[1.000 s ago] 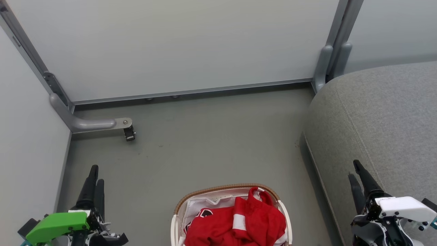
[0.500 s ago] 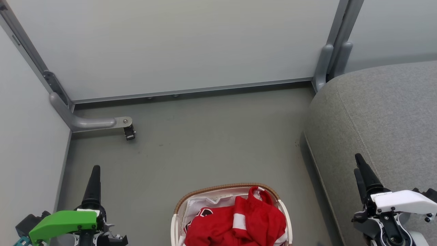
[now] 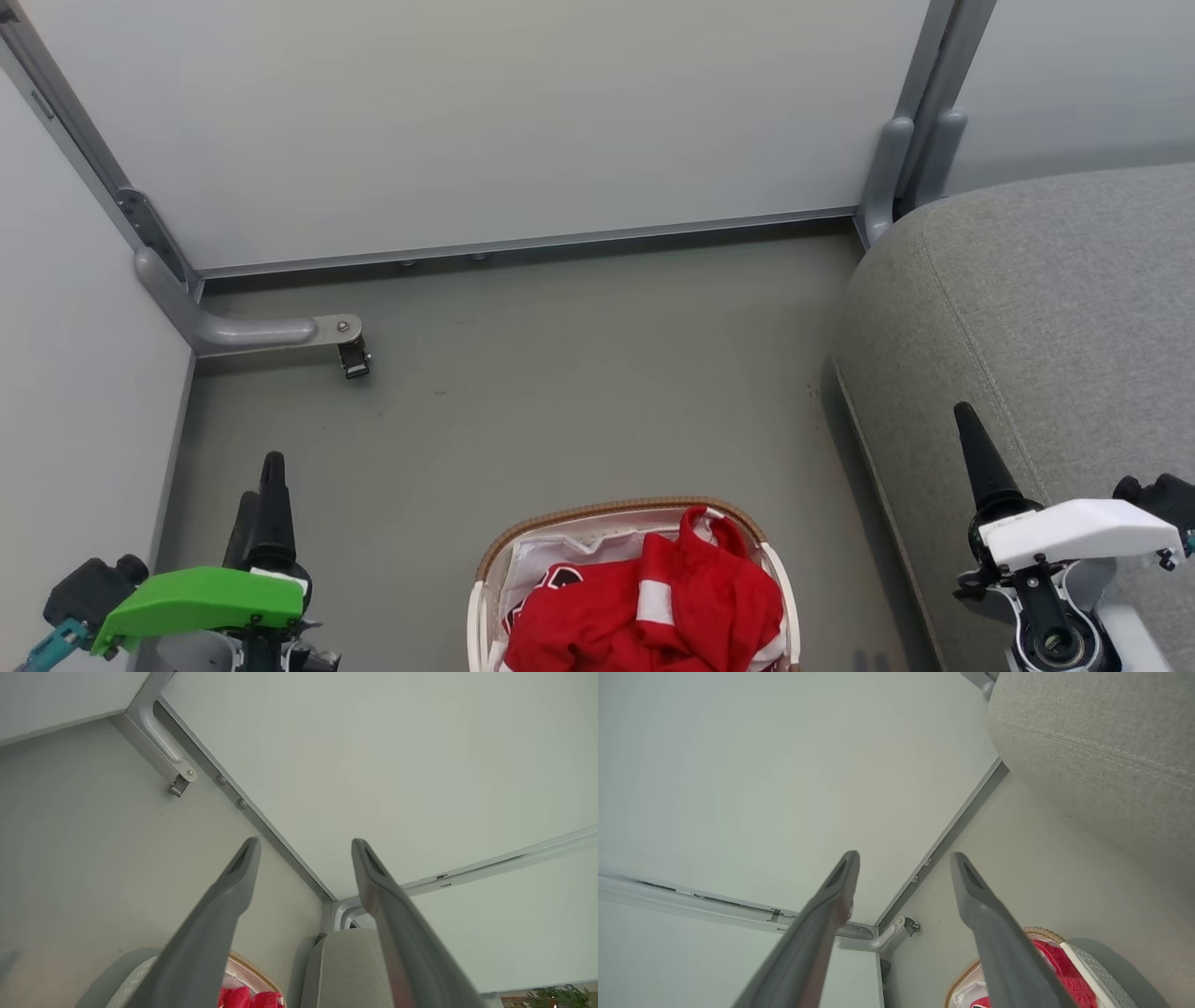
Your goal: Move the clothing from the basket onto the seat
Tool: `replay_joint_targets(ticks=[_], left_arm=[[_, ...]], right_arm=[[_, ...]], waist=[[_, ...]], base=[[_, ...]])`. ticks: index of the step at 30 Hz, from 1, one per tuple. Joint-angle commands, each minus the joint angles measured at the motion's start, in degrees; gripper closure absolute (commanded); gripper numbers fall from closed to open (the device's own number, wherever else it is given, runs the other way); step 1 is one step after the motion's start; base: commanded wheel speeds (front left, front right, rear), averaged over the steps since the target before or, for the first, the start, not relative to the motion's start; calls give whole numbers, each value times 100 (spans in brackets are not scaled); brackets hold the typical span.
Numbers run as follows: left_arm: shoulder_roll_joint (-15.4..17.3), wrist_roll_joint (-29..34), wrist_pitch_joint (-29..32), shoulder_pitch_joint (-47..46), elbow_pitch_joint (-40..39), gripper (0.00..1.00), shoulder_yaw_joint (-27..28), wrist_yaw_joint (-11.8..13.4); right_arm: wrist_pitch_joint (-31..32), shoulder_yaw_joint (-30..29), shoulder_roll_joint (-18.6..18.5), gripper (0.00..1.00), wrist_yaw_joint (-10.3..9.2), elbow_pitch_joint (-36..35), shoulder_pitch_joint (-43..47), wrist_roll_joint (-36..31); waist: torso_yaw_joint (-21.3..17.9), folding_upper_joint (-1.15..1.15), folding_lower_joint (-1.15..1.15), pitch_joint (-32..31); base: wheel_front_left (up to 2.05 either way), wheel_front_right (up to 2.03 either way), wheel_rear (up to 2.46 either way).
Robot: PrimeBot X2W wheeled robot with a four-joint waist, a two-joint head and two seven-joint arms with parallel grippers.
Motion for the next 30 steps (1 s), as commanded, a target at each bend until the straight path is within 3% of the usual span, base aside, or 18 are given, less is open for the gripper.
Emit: replay_joint_targets(ticks=[1, 15, 30], left_arm=[[67, 343, -66, -176, -47, 0, -28, -7], [172, 1799, -345, -151, 75, 0, -314, 254], [206, 2792, -605, -56, 161, 0, -546, 482]], right_arm=[[-71, 60, -91, 0, 2, -64, -189, -252], [-349, 408, -195, 0, 2, 17, -272, -1653], [-610, 614, -232, 0, 2, 106, -217, -2743]], waist=[[1, 11, 0, 2], [22, 15, 0, -3], [36, 21, 0, -2]], base=[[0, 0, 0], [0, 0, 0], [0, 0, 0]])
